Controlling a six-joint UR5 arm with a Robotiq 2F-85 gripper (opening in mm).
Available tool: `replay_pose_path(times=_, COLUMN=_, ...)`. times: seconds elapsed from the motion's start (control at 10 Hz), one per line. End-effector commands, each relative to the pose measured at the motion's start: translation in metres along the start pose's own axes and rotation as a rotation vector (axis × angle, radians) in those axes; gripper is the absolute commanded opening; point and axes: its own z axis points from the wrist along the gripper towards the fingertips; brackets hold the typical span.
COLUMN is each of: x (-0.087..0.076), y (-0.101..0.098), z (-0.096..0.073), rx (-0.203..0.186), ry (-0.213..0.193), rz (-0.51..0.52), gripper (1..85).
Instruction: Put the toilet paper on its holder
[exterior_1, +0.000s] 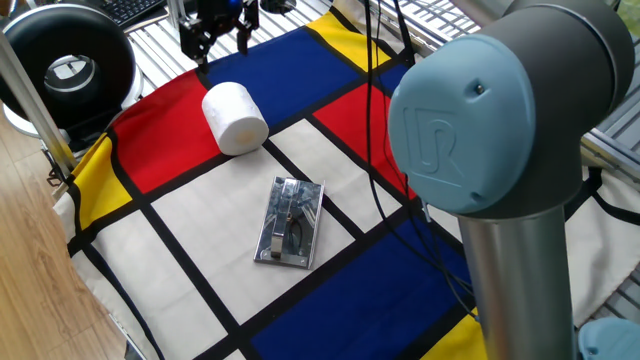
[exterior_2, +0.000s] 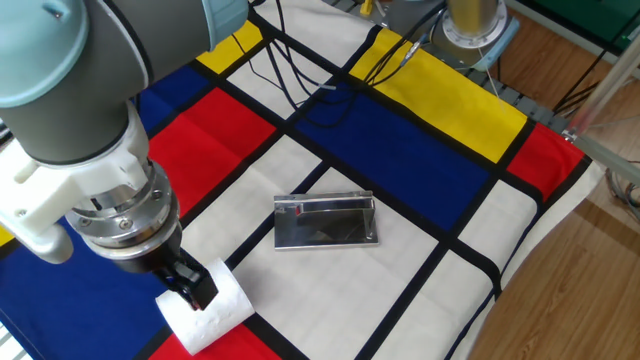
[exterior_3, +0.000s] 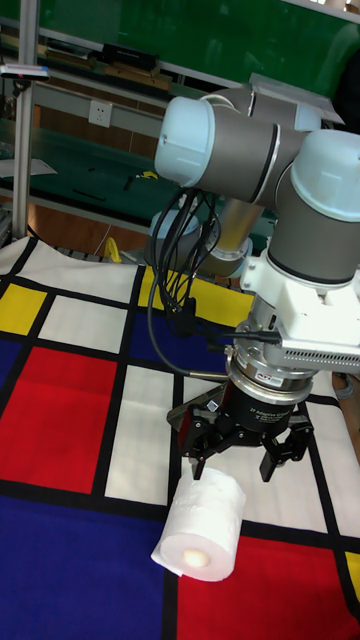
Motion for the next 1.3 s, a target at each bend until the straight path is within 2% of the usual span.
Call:
replay_pose_path(times=0.0, x=-0.008, y=0.007, z=0.004, rx=-0.01, ry=-0.008, rz=0.038, gripper=79.7)
replay_pose_path(times=0.1, x=-0.011, y=0.006, z=0.009, rx=-0.001, ry=-0.009, rz=0.042, gripper=78.7)
replay_pose_path(times=0.3, x=-0.016, y=0.007, z=0.014, rx=-0.011, ry=-0.019, rz=0.05, gripper=78.7)
replay_pose_path(times=0.5, x=-0.02, y=0.007, z=0.027, rx=-0.026, ry=-0.03, rz=0.065, gripper=78.7)
replay_pose_path(times=0.9, x=-0.025, y=-0.004, z=0.046, rx=-0.026, ry=-0.053, rz=0.044, gripper=79.0)
replay_pose_path(times=1.2, x=-0.023, y=-0.006, z=0.047, rx=-0.018, ry=-0.047, rz=0.032, gripper=79.0)
